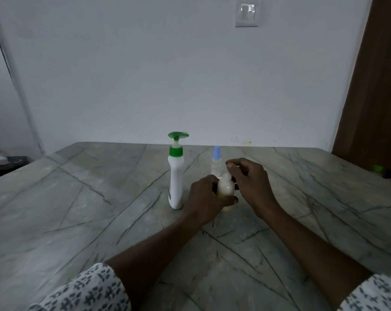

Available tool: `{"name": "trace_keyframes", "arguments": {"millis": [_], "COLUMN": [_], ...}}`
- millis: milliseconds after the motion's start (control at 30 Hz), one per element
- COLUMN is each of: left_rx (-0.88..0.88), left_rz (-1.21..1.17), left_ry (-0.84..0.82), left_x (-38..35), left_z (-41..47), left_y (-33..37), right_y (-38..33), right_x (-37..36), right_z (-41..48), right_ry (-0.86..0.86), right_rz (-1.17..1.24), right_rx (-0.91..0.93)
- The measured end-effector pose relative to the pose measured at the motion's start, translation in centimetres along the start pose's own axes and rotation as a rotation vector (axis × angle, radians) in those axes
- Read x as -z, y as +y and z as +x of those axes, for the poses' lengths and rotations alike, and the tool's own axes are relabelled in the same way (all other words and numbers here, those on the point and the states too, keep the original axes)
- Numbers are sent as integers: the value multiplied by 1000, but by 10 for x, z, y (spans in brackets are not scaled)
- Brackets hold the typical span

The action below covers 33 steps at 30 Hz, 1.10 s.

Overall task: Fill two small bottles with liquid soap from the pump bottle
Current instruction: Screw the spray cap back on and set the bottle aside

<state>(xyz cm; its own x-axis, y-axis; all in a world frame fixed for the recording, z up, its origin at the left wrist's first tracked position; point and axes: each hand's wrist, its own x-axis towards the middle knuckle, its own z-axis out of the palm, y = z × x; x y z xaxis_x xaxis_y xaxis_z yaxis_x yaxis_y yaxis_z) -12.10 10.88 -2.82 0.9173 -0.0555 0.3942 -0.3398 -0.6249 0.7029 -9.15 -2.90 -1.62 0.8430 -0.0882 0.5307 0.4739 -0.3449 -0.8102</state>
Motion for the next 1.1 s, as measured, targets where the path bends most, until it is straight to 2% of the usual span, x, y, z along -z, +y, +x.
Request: {"name": "trace_keyframes", "arguments": {"millis": [133, 200, 300, 367, 467, 600, 967, 1033, 1100], "left_rx": [17, 28, 54, 60, 63, 68, 97, 105, 110], "left_rz": [9, 3, -31, -34, -22, -17, -49, -53, -62], "left_ry": [5, 36, 72, 63, 59, 65, 71, 65, 53], "left_x": [2, 1, 1, 2, 2, 2, 3, 4, 5], "left_z": [2, 1, 0, 1, 1, 1, 0, 0, 0], "left_y": [-2, -4, -6, -7, -7, -7, -7, -8, -7], "right_y": [10, 20, 34, 42, 51, 50, 30, 16, -9], "right_x": [14, 26, 39, 39, 26, 4, -5, 4, 19], "right_z": [7, 17, 37, 48, 58, 62, 53, 56, 61], "right_ry": [-23, -46, -174, -302, -469, -570, -593, -494, -247], "right_rz": [-52, -180, -566, -712, -821, -858, -967, -894, -613], "right_rx": [-126, -158, -25, 92, 175, 303, 383, 370, 280]}}
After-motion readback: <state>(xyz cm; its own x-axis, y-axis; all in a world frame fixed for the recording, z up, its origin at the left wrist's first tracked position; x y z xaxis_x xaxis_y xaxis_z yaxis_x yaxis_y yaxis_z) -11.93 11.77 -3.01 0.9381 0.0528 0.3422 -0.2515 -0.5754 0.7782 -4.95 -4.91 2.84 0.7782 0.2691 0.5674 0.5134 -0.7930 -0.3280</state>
